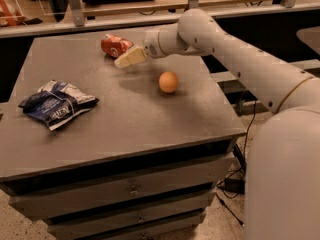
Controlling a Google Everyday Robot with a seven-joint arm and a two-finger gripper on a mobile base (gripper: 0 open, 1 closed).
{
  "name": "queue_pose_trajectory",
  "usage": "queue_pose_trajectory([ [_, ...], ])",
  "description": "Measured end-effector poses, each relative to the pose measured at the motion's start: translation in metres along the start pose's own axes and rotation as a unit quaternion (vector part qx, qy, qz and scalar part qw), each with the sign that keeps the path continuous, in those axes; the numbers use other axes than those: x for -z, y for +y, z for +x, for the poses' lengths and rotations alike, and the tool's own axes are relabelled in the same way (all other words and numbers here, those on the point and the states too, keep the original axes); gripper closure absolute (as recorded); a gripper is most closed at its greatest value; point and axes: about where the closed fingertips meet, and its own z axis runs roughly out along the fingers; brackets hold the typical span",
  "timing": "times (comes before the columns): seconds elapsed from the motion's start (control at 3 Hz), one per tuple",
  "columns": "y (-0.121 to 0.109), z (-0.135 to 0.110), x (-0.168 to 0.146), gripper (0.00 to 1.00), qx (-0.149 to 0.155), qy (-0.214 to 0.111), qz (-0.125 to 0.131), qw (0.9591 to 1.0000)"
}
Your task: Move coke can near blue chip bag
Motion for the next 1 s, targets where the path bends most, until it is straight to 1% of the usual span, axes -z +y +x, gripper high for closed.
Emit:
queue_pose_trajectory([
  [0.33,-0.001,0.0,-0.017,0.04,-0.014,-0.002,0.001,0.9999],
  [0.67,-0.007,0.0,-0.022,0.27,-0.019,-0.005,0.007,0.9998],
  [1.0,-0.016,-0.003,-0.016,0.5,-0.024,-0.012,0.015,0.9995],
])
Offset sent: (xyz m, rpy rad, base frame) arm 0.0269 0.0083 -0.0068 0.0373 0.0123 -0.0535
